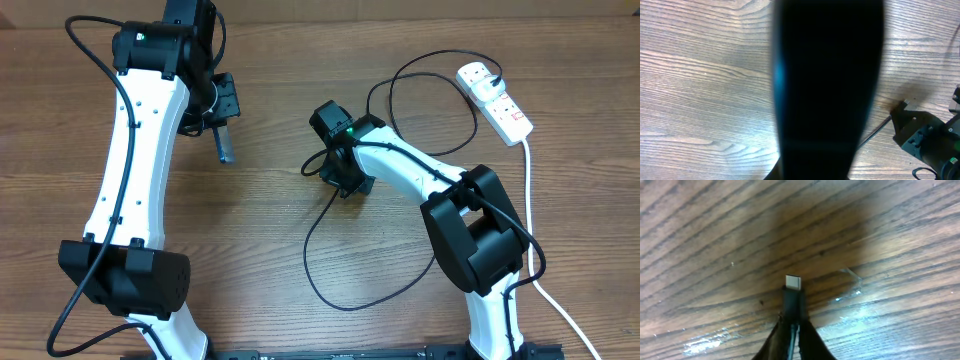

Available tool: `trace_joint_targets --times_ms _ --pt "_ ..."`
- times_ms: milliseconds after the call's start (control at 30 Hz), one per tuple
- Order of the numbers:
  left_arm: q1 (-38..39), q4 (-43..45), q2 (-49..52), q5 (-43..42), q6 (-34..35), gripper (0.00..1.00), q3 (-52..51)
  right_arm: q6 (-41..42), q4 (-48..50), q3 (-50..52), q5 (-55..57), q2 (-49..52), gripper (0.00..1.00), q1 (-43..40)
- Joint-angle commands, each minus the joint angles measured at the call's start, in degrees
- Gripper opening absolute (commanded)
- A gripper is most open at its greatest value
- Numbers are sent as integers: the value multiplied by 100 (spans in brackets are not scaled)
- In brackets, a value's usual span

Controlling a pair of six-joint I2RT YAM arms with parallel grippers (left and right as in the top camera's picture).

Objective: Plug charger to phone and switch on socket
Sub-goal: 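Close the right gripper on the plug and lift it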

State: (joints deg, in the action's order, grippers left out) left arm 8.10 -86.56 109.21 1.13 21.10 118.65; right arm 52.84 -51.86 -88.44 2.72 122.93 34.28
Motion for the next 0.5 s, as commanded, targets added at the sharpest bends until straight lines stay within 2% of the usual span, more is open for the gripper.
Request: trace_joint_targets --times_ms 0,133,233,300,400,467 --pt "-20 28 -46 33 122 4 0 -59 96 9 -59 162 4 22" --pt "-20 31 -46 -57 120 4 0 -254 201 -48 -236 157 4 22" --pt "-20 131 -46 -483 116 4 0 -535 177 -229 -452 55 4 4" --pt "-33 321 -50 -1169 -63 4 4 -551 63 -358 -457 -166 4 4" --pt "-151 662 -59 -2455 -509 4 63 -914 33 -417 -592 -699 4 7" --pt "-299 927 -59 -3303 -570 4 125 -1189 -2 -417 -723 -1169 4 37"
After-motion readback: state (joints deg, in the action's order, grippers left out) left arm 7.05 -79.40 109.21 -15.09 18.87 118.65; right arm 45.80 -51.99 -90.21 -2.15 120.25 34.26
